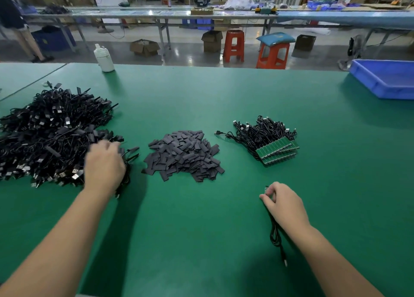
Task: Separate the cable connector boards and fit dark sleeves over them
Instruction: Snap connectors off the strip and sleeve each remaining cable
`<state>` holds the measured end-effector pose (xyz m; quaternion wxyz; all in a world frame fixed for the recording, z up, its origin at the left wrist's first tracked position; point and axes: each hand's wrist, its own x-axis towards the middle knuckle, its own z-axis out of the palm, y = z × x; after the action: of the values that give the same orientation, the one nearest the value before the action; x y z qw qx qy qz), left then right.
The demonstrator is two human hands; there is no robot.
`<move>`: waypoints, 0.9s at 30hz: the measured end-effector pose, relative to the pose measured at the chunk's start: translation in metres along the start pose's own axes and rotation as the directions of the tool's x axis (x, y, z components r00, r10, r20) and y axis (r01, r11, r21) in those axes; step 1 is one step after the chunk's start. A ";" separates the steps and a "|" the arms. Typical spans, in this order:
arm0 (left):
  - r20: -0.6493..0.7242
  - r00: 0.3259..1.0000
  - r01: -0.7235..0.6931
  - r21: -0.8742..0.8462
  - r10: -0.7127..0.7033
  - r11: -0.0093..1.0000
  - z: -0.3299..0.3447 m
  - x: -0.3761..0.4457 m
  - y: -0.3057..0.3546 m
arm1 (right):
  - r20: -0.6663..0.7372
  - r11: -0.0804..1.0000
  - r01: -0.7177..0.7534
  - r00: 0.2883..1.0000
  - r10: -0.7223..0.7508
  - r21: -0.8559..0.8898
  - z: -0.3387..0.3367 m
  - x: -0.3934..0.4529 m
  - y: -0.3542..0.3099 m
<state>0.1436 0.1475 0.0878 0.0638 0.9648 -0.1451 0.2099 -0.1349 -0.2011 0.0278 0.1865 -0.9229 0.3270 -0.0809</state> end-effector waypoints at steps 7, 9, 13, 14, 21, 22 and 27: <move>0.414 0.906 -0.048 -0.118 0.093 0.992 0.050 -0.025 0.050 | 0.100 0.980 -0.187 0.976 0.194 -0.071 0.004 0.004 -0.009; 0.445 0.892 -0.055 -0.071 0.081 0.996 0.059 -0.030 0.048 | 0.119 0.990 -0.136 0.983 0.138 -0.024 0.005 0.004 -0.011; 0.409 0.912 0.004 -0.110 0.041 0.994 0.066 -0.034 0.045 | 0.192 0.974 -0.092 0.980 0.052 0.207 0.005 0.003 -0.019; 0.420 0.908 0.050 -0.141 0.014 0.989 0.066 -0.034 0.044 | 0.225 0.946 -0.117 0.973 0.049 0.301 0.003 0.003 -0.022; 0.485 0.874 0.153 -0.345 0.037 0.926 0.056 -0.041 0.038 | 0.409 0.820 -0.217 0.912 -0.023 0.530 -0.007 -0.001 -0.040; 0.483 0.874 0.138 -0.358 0.056 0.924 0.053 -0.044 0.038 | 0.425 0.804 -0.227 0.904 -0.035 0.550 -0.009 -0.003 -0.044; 0.542 0.822 0.082 -0.414 0.173 0.906 0.045 -0.052 0.036 | 0.463 0.812 -0.198 0.881 -0.098 0.549 -0.005 -0.006 -0.058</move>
<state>0.1047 0.1184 0.0272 0.2186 0.9423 -0.2226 -0.1211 -0.1076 -0.1571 0.0552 0.5348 -0.8033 0.2562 0.0547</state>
